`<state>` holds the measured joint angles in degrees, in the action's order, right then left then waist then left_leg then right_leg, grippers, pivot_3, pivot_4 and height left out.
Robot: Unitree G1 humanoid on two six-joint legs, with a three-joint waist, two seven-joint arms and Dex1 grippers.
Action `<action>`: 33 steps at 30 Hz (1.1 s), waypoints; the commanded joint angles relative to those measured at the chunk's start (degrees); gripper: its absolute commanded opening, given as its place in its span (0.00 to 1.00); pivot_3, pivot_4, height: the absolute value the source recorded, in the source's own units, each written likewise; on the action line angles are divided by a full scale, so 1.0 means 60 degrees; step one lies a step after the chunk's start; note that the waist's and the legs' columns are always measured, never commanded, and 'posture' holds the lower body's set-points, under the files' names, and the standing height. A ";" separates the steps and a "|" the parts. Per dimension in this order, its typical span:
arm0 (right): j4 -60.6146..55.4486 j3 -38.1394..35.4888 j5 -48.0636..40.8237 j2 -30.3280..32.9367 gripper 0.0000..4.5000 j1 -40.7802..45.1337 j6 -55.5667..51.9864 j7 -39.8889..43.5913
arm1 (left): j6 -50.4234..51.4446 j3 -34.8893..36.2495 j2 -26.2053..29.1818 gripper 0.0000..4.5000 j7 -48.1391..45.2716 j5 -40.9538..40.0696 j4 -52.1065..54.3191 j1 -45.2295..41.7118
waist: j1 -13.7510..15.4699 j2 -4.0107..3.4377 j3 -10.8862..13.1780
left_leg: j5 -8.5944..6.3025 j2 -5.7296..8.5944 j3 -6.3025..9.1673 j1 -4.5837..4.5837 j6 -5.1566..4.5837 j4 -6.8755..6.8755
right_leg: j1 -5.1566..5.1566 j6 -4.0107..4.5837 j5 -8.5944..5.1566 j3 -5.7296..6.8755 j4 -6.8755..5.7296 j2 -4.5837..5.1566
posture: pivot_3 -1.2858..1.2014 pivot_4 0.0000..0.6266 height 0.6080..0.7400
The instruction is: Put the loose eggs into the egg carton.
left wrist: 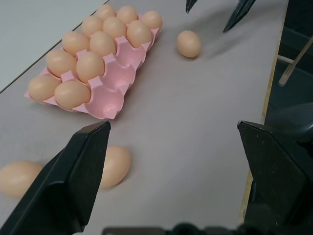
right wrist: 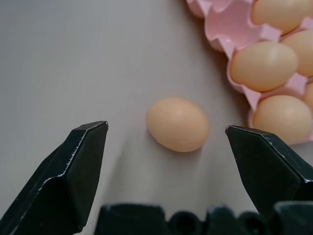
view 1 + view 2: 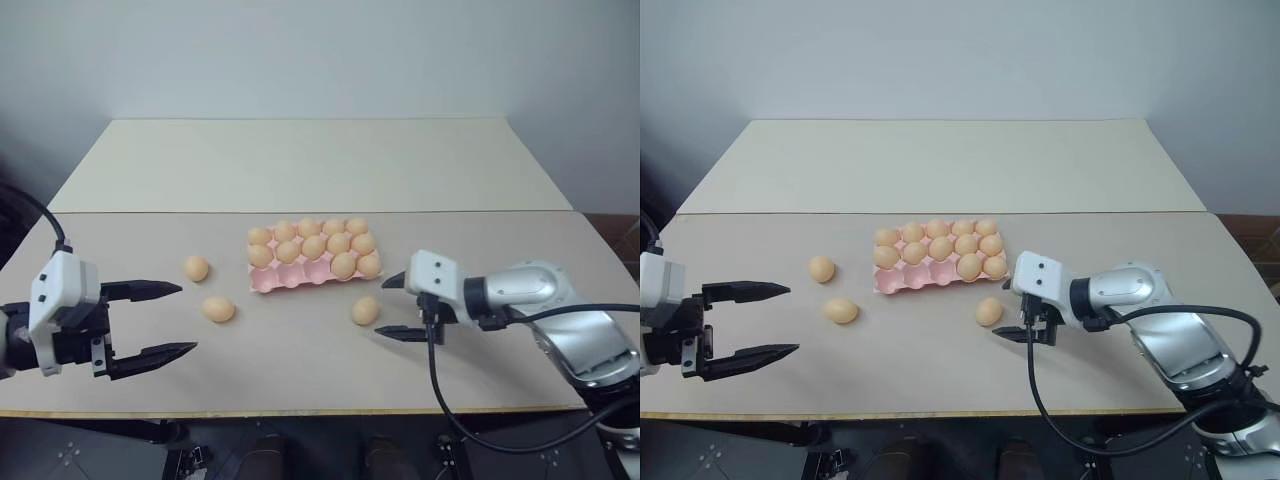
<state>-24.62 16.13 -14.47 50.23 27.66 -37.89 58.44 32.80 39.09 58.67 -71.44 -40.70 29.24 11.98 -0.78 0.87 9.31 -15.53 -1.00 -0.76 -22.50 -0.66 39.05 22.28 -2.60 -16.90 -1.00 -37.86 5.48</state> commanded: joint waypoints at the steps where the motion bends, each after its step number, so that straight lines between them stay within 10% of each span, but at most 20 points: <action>1: 0.0184 0.0285 0.0724 -0.0407 0.99 0.0292 0.0439 -0.0528 | -0.0062 0.0132 0.0027 1.00 0.0032 -0.0033 0.0199 0.0071 | -0.0005 0.0002 -0.0001 | 0.0000 -0.0001 0.0000 0.0003 0.0000 0.0000 | -0.0001 0.0000 0.0000 0.0000 -0.0002 -0.0001 | 0.52 0.24 1.00; 20: 0.1821 0.0951 0.1657 -0.1716 0.99 0.0415 0.1013 -0.0534 | -0.0260 0.0417 -0.0054 1.00 0.0059 0.0165 0.0140 0.0447 | -0.0012 0.0003 -0.0002 | 0.0000 0.0006 0.0000 0.0007 0.0001 0.0001 | -0.0001 0.0000 0.0000 0.0000 -0.0011 -0.0005 | 0.52 0.24 1.00; 26: 0.1663 0.0792 0.1682 -0.1581 0.59 0.0239 0.1387 -0.0396 | -0.0305 0.0502 -0.0063 1.00 0.0046 0.0266 0.0060 0.0498 | -0.0011 0.0003 -0.0002 | 0.0000 0.0005 0.0000 0.0008 0.0001 0.0001 | -0.0002 0.0000 0.0000 -0.0001 -0.0012 -0.0005 | 0.52 0.24 1.00; 33: 0.0819 0.0282 0.1395 -0.1387 0.59 0.0477 0.1348 -0.0218 | -0.0363 0.0601 -0.0057 1.00 0.0008 0.0353 -0.0022 0.0542 | -0.0010 0.0003 -0.0002 | 0.0001 0.0005 0.0000 0.0008 0.0001 0.0001 | -0.0002 0.0000 0.0000 0.0000 -0.0012 -0.0005 | 0.52 0.24 1.00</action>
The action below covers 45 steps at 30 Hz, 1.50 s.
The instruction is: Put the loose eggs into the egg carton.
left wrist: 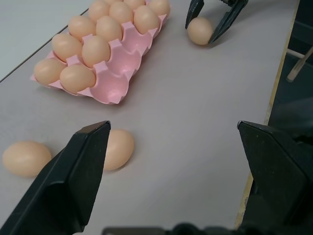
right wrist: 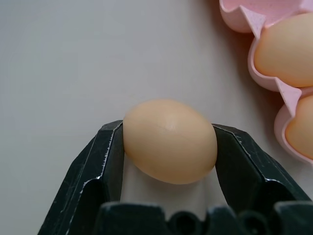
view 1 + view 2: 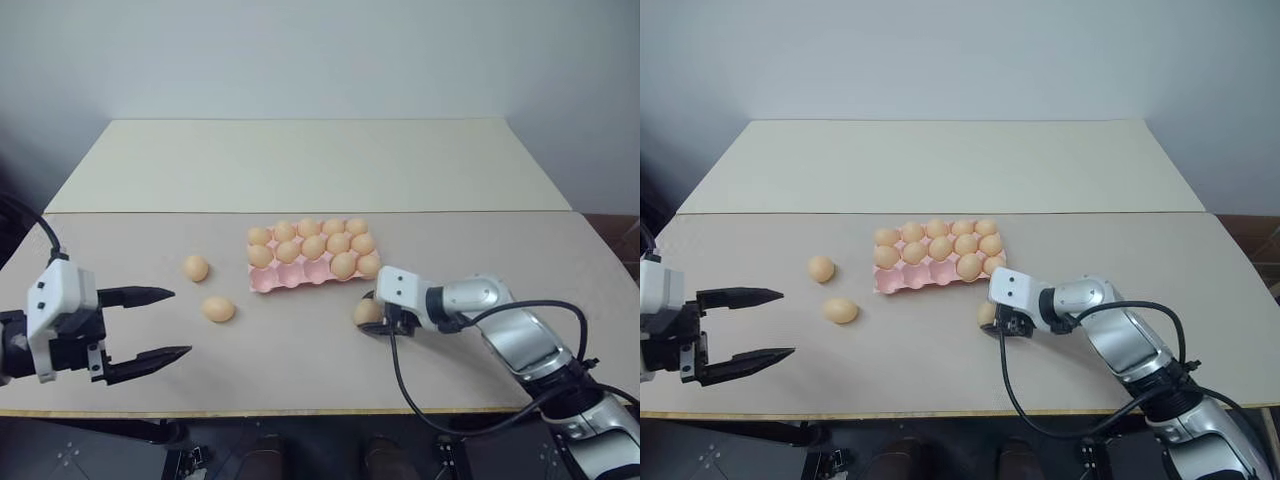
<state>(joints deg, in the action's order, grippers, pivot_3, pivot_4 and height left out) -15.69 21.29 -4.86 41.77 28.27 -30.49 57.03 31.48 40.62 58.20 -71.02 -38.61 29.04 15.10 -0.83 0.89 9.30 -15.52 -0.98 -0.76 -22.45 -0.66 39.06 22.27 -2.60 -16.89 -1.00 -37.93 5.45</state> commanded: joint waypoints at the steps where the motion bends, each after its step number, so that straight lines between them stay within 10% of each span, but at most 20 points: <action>1: -0.0750 -0.0714 -0.0258 -0.0138 0.59 0.0667 0.0102 -0.0100 | -0.0138 0.0385 0.0029 1.00 -0.0080 0.0022 0.0003 0.0070 | -0.0029 0.0000 0.0000 | 0.0000 -0.0001 0.0000 0.0001 0.0000 0.0000 | -0.0001 0.0000 0.0000 0.0000 -0.0001 -0.0002 | 0.52 0.24 1.00; 22: 0.4368 0.0769 0.2788 -0.2991 0.59 0.3291 0.5108 -0.2126 | -0.0265 0.0984 -0.0310 1.00 -0.0345 0.0345 0.0156 0.1354 | -0.0265 0.0003 -0.0001 | 0.0010 -0.0012 0.0003 0.0005 0.0017 -0.0015 | 0.0009 0.0004 0.0000 0.0003 -0.0010 -0.0002 | 0.52 0.24 1.00; 27: 0.4478 0.0649 0.2855 -0.3132 0.91 0.3329 0.5528 -0.1995 | -0.0272 0.0982 -0.0322 1.00 -0.0315 0.0325 0.0182 0.1354 | -0.0271 0.0003 -0.0001 | 0.0010 -0.0013 0.0003 0.0006 0.0018 -0.0015 | 0.0009 0.0004 0.0001 0.0001 -0.0012 0.0001 | 0.52 0.24 1.00; 39: 0.3096 0.0121 0.2445 -0.2775 0.99 0.3046 0.5011 -0.1253 | -0.0450 0.0703 -0.0298 1.00 -0.0311 0.0468 -0.0017 0.1151 | -0.0268 0.0003 -0.0001 | 0.0010 -0.0015 0.0005 0.0005 0.0018 -0.0020 | 0.0010 0.0005 0.0001 0.0002 -0.0010 0.0005 | 0.52 0.24 1.00; 45: -0.0494 -0.1537 -0.0649 -0.1606 0.99 0.2350 0.0601 0.0600 | -0.0664 0.0601 -0.0278 1.00 -0.0324 0.0842 -0.0060 0.1321 | -0.0185 0.0003 -0.0001 | 0.0009 -0.0015 0.0012 -0.0005 0.0017 -0.0020 | 0.0011 0.0005 0.0001 0.0007 -0.0007 0.0016 | 0.52 0.24 1.00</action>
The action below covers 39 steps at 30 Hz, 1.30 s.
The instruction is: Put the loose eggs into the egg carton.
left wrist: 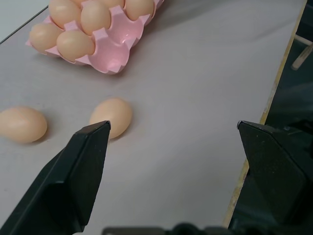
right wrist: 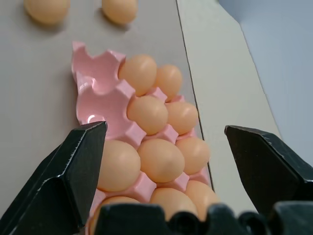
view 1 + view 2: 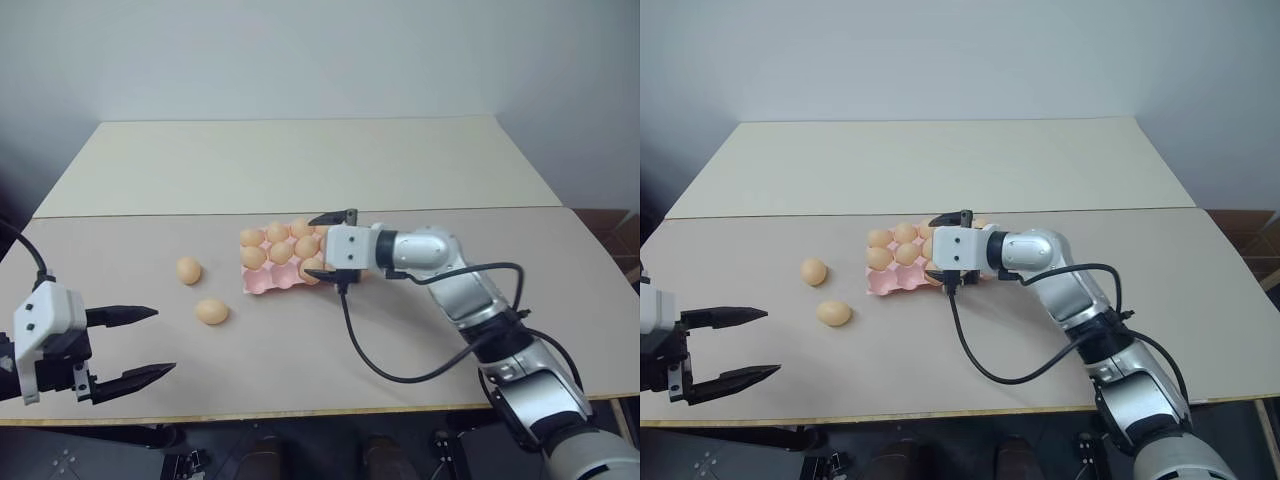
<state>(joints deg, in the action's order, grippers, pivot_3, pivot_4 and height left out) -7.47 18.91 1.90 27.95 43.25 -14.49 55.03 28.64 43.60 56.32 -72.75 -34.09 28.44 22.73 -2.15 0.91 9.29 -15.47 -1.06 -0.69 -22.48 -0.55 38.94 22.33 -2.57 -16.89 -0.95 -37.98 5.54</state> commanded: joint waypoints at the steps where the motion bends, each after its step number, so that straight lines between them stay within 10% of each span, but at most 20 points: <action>1: -0.2359 -0.1438 -0.2347 0.1078 0.99 -0.0297 -0.2596 0.1251 | -0.0184 0.0142 0.0042 1.00 -0.0052 0.0087 0.0036 0.0049 | 0.0067 0.0000 0.0000 | 0.0000 0.0001 0.0004 -0.0004 -0.0001 0.0000 | -0.0002 0.0000 0.0000 0.0005 0.0005 0.0007 | 0.52 0.24 1.00; 16: -0.4531 -0.4410 -0.5327 0.4972 0.99 -0.3217 -0.5032 0.1934 | -0.0797 -0.0231 0.0368 1.00 -0.0004 0.1270 -0.0665 -0.0068 | 0.0214 0.0002 0.0001 | -0.0001 0.0005 -0.0001 0.0008 -0.0003 -0.0005 | -0.0016 0.0007 -0.0004 0.0005 0.0027 0.0013 | 0.52 0.24 1.00; 39: -0.5790 -0.4939 -0.6083 0.5309 0.99 -0.4640 -0.5905 -0.0266 | -0.2704 -0.6262 -0.1075 1.00 0.2217 0.3742 -0.3453 -0.5102 | 0.0273 0.0014 0.0003 | 0.0000 0.0019 0.0002 -0.0013 -0.0005 0.0005 | -0.0011 0.0002 -0.0003 0.0013 0.0021 -0.0003 | 0.52 0.24 1.00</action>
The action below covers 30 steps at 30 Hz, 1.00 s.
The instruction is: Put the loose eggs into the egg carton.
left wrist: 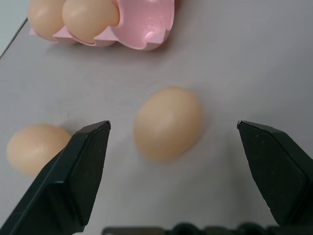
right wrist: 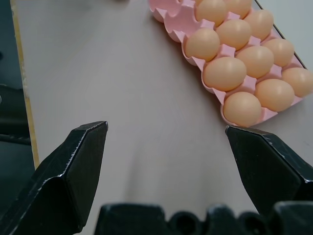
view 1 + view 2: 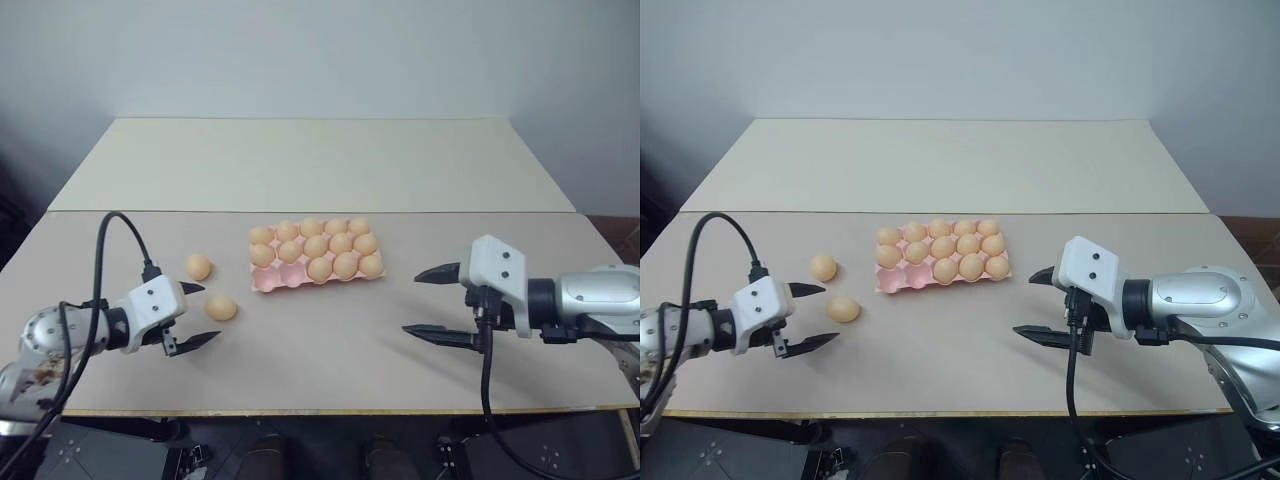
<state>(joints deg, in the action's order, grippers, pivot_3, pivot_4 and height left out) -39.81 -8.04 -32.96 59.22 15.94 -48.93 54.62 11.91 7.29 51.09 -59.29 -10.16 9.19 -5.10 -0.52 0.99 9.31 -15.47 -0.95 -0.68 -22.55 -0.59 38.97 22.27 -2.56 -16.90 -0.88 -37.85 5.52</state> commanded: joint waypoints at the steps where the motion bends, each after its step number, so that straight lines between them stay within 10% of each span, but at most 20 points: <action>1: -0.0443 -0.0479 -0.0303 0.0101 0.99 -0.0128 -0.0200 -0.0256 | 0.0101 -0.0287 -0.0271 1.00 -0.0050 -0.0253 -0.0350 -0.0591 | -0.0007 0.0002 0.0000 | 0.0000 0.0000 0.0002 -0.0003 0.0000 0.0003 | 0.0000 0.0000 0.0000 0.0003 -0.0002 -0.0004 | 0.52 0.24 1.00; 11: -0.0817 -0.0790 -0.0473 0.0303 0.99 -0.0613 -0.0437 -0.0844 | 0.0219 -0.1651 -0.0412 1.00 -0.0407 0.0445 -0.1899 -0.1672 | -0.0017 0.0004 0.0000 | 0.0001 0.0004 0.0002 -0.0004 -0.0001 0.0012 | 0.0000 -0.0002 0.0000 0.0001 -0.0011 -0.0006 | 0.52 0.24 1.00; 21: -0.0914 -0.0727 -0.0451 0.0342 1.00 -0.0726 -0.0492 -0.1175 | 0.0367 -0.1658 -0.0384 0.44 -0.0190 0.0660 -0.2043 -0.1822 | -0.0020 0.0004 -0.0001 | 0.0003 0.0002 0.0003 0.0005 -0.0004 0.0017 | -0.0004 -0.0002 0.0000 0.0000 -0.0021 -0.0010 | 0.52 0.24 1.00; 30: -0.0810 -0.0438 -0.0260 0.0238 1.00 -0.0613 -0.0312 -0.1412 | 0.0291 -0.1235 -0.0714 0.44 -0.0084 0.0012 -0.1959 -0.1793 | -0.0019 0.0005 -0.0001 | 0.0003 0.0001 0.0005 0.0004 -0.0004 0.0018 | -0.0004 -0.0002 0.0000 0.0000 -0.0022 -0.0010 | 0.52 0.24 1.00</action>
<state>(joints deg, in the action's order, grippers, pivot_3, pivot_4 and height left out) -43.42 -10.00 -34.77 60.40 11.48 -51.86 46.87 13.18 -1.96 46.86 -59.73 -8.52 -3.10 -15.74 -0.64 1.02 9.31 -15.45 -0.95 -0.65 -22.54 -0.61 39.08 22.25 -2.57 -16.90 -0.88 -37.99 5.46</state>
